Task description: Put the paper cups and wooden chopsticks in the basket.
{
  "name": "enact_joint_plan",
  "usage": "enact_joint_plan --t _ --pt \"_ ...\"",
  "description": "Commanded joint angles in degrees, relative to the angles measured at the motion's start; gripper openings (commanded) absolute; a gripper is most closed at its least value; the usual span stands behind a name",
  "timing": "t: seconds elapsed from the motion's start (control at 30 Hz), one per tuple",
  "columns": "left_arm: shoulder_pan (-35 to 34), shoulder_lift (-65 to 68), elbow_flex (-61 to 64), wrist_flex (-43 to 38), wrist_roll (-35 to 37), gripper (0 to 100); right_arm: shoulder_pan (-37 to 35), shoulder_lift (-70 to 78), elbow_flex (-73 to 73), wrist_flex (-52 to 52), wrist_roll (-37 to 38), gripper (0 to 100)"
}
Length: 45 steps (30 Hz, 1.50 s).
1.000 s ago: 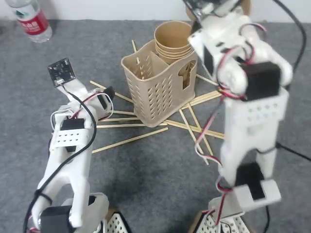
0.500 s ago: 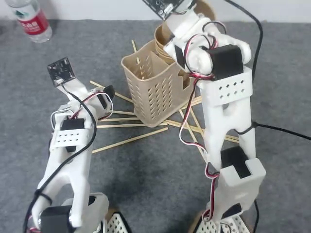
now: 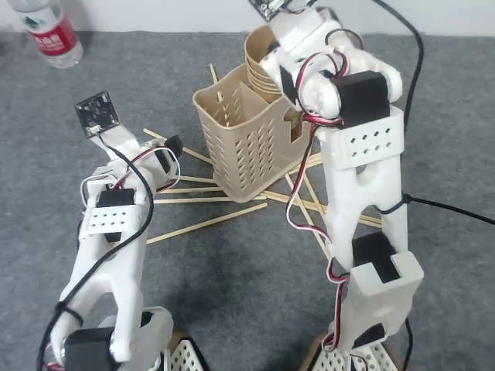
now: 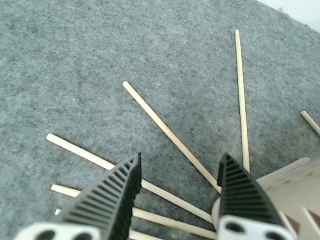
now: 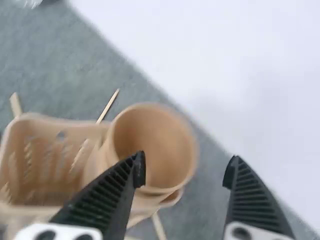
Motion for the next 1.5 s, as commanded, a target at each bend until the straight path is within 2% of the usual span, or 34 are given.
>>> enact_joint_plan --t 0.0,0.1,0.33,0.7,1.07,1.33,1.4,1.47 --pt "0.5 -1.0 -0.1 -1.1 -0.6 24 4.5 -0.3 -2.5 -4.8 -3.5 24.6" --pt "0.5 -1.0 -0.3 -1.1 -0.6 24 6.3 2.0 -0.9 -8.0 -7.8 24.5" --pt "0.5 -1.0 -0.3 -1.1 -0.6 24 4.0 9.0 -1.3 -11.6 -8.1 24.6" --pt "0.5 -1.1 -0.4 -1.1 -0.6 24 5.4 19.8 -1.3 -11.1 -8.2 24.6" --pt "0.5 -1.1 -0.3 -1.1 -0.6 24 11.4 25.8 -1.3 -0.7 -7.8 24.6" --pt "0.5 -1.1 -0.1 -1.1 -0.6 24 8.1 25.9 -7.4 12.6 -4.8 24.0" --pt "0.5 -1.1 -0.1 -1.1 -0.6 24 6.7 26.2 -8.9 15.3 -3.2 21.1" --pt "0.5 -1.1 -0.1 -1.0 -0.6 24 5.8 26.7 -7.9 15.7 -1.0 13.2"
